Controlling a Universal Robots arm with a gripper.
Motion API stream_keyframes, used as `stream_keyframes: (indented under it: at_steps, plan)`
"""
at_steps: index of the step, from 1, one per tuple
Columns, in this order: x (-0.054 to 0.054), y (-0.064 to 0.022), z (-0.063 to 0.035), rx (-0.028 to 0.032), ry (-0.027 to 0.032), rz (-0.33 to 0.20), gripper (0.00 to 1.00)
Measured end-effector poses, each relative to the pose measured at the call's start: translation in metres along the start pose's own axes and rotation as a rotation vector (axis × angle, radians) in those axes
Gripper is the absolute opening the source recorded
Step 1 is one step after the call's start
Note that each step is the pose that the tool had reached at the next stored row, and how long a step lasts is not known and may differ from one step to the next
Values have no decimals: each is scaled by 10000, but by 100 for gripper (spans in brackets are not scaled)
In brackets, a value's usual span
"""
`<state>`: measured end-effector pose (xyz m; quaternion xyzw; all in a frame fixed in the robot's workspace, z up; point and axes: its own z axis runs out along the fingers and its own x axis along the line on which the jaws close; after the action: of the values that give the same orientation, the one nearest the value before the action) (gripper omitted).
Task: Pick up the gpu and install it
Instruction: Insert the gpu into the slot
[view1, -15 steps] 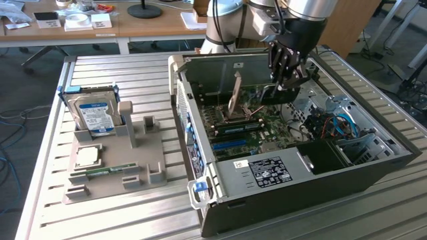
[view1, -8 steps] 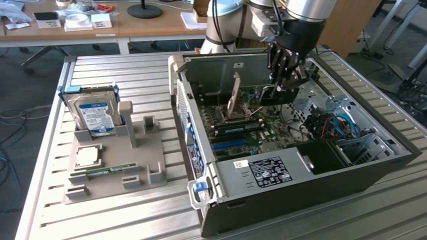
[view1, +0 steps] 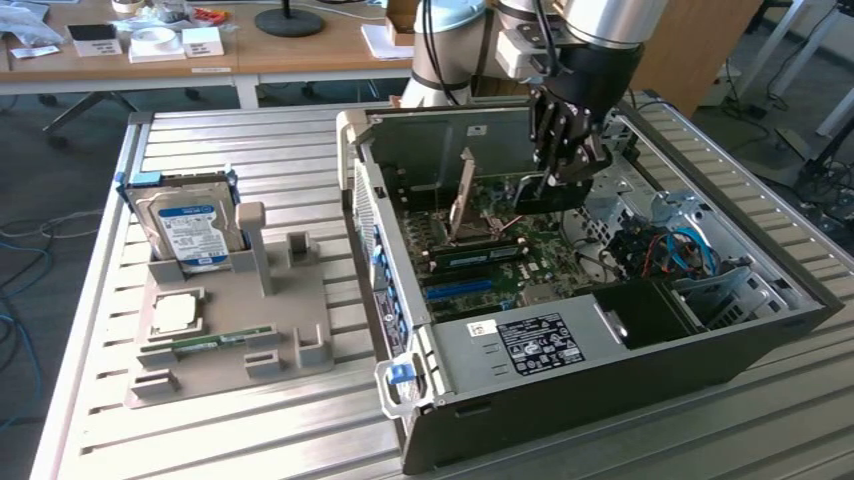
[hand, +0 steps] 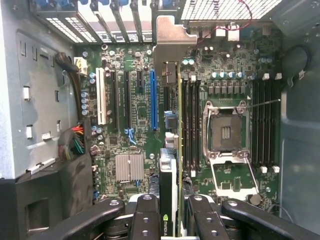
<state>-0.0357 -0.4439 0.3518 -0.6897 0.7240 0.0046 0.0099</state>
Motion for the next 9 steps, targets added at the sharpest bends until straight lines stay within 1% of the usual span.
stream_keyframes:
  at_steps: [4, 9]
  plan:
    - [0, 2, 1, -1, 2, 0, 27]
    - [2, 41, 7, 9, 0, 1, 27]
